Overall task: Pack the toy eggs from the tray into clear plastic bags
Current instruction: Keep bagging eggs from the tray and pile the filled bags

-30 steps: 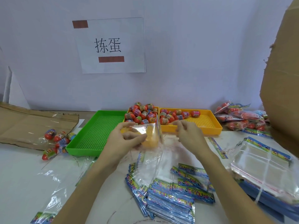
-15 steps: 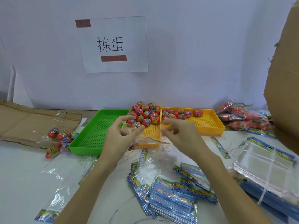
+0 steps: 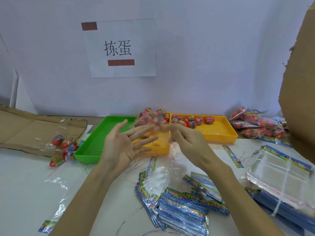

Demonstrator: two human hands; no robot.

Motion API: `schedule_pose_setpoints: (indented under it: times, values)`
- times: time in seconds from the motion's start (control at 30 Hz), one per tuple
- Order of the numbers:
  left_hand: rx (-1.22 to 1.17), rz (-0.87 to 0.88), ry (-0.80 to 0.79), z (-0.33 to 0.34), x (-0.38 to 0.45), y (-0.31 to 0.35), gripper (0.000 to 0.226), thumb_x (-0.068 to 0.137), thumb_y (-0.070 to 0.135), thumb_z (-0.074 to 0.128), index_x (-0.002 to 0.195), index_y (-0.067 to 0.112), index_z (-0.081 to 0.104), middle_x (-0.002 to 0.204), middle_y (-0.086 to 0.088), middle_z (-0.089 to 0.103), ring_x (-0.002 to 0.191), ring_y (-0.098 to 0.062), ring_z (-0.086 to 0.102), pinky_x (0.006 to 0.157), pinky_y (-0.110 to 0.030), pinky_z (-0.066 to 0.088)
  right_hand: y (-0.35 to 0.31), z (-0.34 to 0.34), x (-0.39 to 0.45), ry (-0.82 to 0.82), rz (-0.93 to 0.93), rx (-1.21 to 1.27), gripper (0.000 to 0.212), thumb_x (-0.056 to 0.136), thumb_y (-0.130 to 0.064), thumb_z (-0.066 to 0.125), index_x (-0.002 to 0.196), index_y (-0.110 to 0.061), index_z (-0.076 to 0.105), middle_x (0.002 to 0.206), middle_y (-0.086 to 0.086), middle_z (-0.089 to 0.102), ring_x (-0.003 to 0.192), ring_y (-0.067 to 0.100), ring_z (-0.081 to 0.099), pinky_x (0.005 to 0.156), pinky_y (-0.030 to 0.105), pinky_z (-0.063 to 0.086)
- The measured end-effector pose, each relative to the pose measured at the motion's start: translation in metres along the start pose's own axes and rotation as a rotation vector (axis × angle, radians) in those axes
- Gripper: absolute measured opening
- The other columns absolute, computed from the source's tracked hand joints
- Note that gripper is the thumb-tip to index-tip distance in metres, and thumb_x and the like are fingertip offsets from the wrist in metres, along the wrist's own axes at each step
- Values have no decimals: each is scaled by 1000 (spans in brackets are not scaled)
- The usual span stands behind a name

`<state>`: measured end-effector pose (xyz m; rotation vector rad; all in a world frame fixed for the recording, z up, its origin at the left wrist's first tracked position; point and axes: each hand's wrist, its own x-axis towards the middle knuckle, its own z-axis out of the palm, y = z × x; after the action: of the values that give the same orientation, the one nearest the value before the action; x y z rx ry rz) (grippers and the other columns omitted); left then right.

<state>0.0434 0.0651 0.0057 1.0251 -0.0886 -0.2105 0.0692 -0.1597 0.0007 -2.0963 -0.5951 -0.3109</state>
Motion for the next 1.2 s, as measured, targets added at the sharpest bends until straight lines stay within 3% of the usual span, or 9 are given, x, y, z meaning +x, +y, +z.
schedule_pose_setpoints:
  times: [0.13, 0.23, 0.33, 0.53, 0.7, 0.8, 0.93, 1.1, 1.2]
  values:
    - [261, 116, 17, -3, 2, -5, 38, 95, 17, 68, 132, 6, 66, 128, -8, 75, 108, -28, 77, 69, -30, 63, 4, 7, 3, 36, -52, -87, 16, 95, -41, 71, 103, -29, 77, 80, -17, 71, 80, -2, 64, 67, 13, 47]
    - [570, 290, 296, -2, 5, -14, 22, 78, 35, 85, 95, 22, 84, 80, 5, 76, 59, -8, 64, 56, -24, 50, 5, 8, 4, -7, 80, 114, 12, 98, -27, 71, 95, -20, 81, 74, -7, 76, 73, 8, 70, 66, 18, 51]
    - [661, 454, 449, -9, 9, -16, 14, 73, 46, 87, 67, 35, 80, 56, 21, 51, 57, 0, 43, 54, -11, 37, 1, 0, 1, -156, 230, 326, 27, 104, -33, 60, 93, -20, 82, 77, 3, 78, 79, 25, 73, 72, 21, 58]
    - [536, 287, 189, -13, 8, -12, 27, 92, 30, 69, 101, 6, 79, 94, -13, 80, 71, -23, 75, 60, -25, 59, 0, 5, 3, 34, 269, 119, 42, 112, -40, 37, 103, -20, 73, 66, 0, 75, 72, 13, 73, 73, 21, 51]
    - [728, 305, 175, -9, 11, -20, 9, 97, 12, 72, 94, 5, 77, 76, -11, 76, 51, -17, 62, 50, -23, 51, -1, 3, 2, 286, 66, -280, 22, 102, -29, 63, 100, -13, 79, 117, 0, 69, 113, 12, 58, 99, 26, 44]
    - [812, 344, 155, -10, 11, -22, 10, 94, 15, 77, 88, 7, 75, 69, -8, 73, 48, -20, 59, 49, -26, 49, -8, 0, 1, 401, -74, -411, 34, 104, -32, 61, 87, -11, 82, 110, 2, 76, 120, 21, 59, 109, 36, 38]
    - [939, 391, 102, -10, 10, -23, 11, 92, 21, 80, 87, 12, 76, 68, -3, 73, 47, -21, 60, 50, -25, 50, -17, -1, -1, 408, -166, -282, 26, 103, -38, 60, 96, -17, 73, 71, -8, 72, 66, 9, 67, 69, 23, 53]
    - [997, 431, 103, -7, 9, -25, 14, 91, 27, 80, 85, 16, 76, 65, 3, 73, 41, -20, 55, 48, -20, 44, -18, 2, 0, 491, -339, -374, 11, 95, -22, 75, 93, -12, 76, 101, 5, 63, 92, 18, 57, 80, 26, 50]
    - [999, 445, 88, -6, 7, -24, 16, 91, 29, 79, 85, 15, 77, 63, 3, 73, 38, -16, 50, 48, -18, 43, -22, 5, 1, 439, -458, -260, 21, 100, -25, 68, 88, -10, 76, 94, 1, 67, 87, 13, 59, 75, 23, 49]
